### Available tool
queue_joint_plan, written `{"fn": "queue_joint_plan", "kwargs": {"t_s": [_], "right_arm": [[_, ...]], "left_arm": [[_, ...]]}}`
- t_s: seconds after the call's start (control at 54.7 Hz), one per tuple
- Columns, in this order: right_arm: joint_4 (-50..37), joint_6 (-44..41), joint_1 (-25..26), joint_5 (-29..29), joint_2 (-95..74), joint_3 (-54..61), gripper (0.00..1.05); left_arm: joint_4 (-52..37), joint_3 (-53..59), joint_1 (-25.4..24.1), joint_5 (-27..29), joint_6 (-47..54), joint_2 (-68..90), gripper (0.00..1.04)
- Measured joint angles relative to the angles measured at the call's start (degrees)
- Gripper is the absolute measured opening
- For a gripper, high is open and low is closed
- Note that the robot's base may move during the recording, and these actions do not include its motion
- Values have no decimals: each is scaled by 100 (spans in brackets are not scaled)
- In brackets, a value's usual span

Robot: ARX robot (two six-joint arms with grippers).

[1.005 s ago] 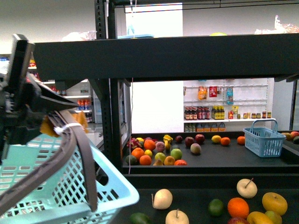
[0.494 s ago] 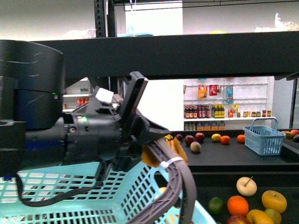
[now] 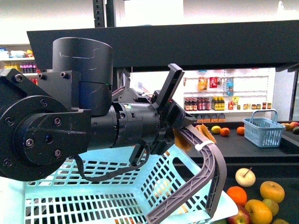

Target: Pick lemon from shelf

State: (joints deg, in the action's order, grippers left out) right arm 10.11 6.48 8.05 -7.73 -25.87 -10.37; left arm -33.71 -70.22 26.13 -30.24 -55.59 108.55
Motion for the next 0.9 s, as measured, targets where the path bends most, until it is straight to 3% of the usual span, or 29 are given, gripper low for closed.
{"fn": "queue_joint_plan", "kwargs": {"t_s": [0.165,0.292,0.53,0.896], "right_arm": [[-1773,-345,531,-879,-3305,-588,97],[-2546,-691,518,-1001,-5692,-1261,97],[-2658,-1032,234,-675,-8596,-2516,97],[-2817,-415,-807,-55,-10227,-4133,97]], "left_arm": [[2,-4,11,9,-13,11,11],[2,-7,11,15,-7,11,11],[2,-7,11,2,-13,22,11],[4,-7,11,17,-11,22,11]]}}
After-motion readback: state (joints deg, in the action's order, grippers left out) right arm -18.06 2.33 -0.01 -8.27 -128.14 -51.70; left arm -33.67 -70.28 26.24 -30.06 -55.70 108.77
